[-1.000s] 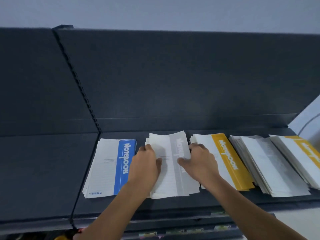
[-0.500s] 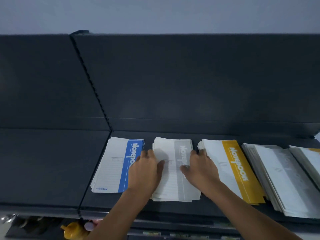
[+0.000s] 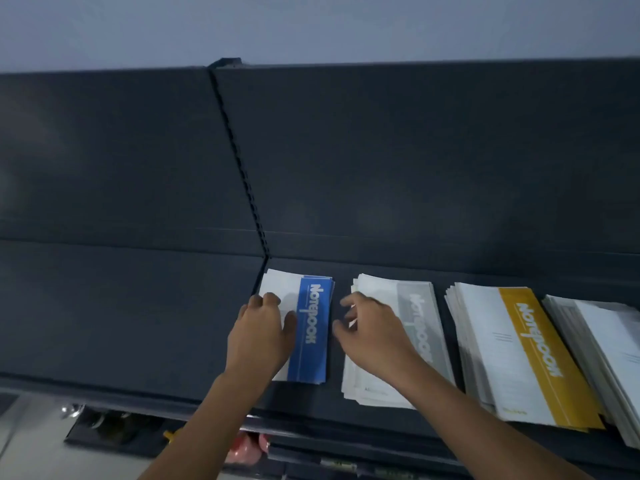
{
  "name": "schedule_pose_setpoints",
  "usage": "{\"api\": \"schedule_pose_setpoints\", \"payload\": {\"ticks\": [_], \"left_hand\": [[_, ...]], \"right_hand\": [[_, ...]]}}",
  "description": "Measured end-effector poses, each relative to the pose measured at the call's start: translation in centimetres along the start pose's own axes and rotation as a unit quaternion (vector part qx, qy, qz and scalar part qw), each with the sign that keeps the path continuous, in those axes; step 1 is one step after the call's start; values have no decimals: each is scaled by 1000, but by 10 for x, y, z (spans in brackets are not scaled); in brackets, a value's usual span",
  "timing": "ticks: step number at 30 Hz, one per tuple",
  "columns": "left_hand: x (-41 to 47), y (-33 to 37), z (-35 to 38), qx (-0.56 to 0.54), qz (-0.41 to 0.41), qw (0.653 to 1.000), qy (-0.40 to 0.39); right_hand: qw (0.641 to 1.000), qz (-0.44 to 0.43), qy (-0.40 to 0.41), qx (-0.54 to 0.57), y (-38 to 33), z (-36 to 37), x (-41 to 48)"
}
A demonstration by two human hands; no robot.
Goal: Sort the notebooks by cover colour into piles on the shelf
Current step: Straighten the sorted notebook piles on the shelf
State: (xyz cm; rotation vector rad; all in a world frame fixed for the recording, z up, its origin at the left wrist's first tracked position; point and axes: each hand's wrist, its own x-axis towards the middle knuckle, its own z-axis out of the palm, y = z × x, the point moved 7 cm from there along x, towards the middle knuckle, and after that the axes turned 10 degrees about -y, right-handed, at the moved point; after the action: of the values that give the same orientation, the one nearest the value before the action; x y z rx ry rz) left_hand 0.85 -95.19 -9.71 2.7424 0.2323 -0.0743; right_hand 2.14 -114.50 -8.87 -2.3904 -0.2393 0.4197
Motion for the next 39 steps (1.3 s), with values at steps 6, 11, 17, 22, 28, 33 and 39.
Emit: {"api": "schedule_pose_setpoints", "payload": {"ticks": [6, 11, 17, 22, 28, 33, 39], "left_hand": [[38, -53, -1, -30, -28, 997, -70], [49, -61, 15, -47, -8, 991, -128], [60, -65, 24, -66, -47, 977, -197], [58, -57, 28, -103, -42, 963, -246], [46, -52, 10, -274, 13, 938, -210], [32, -42, -24, -393, 132, 903, -109], [24, -40, -51, -361, 212, 907, -51]], "right_hand": [[965, 138, -93, 200, -12, 52, 33], [953, 199, -35, 226, -13, 61, 49], [952, 204, -31, 225, -18, 63, 54], [949, 216, -20, 230, -7, 64, 51], [958, 192, -27, 209, -10, 59, 49], [972, 50, 99, 207, -45, 32, 31], [969, -30, 188, 158, -70, 20, 6]]}}
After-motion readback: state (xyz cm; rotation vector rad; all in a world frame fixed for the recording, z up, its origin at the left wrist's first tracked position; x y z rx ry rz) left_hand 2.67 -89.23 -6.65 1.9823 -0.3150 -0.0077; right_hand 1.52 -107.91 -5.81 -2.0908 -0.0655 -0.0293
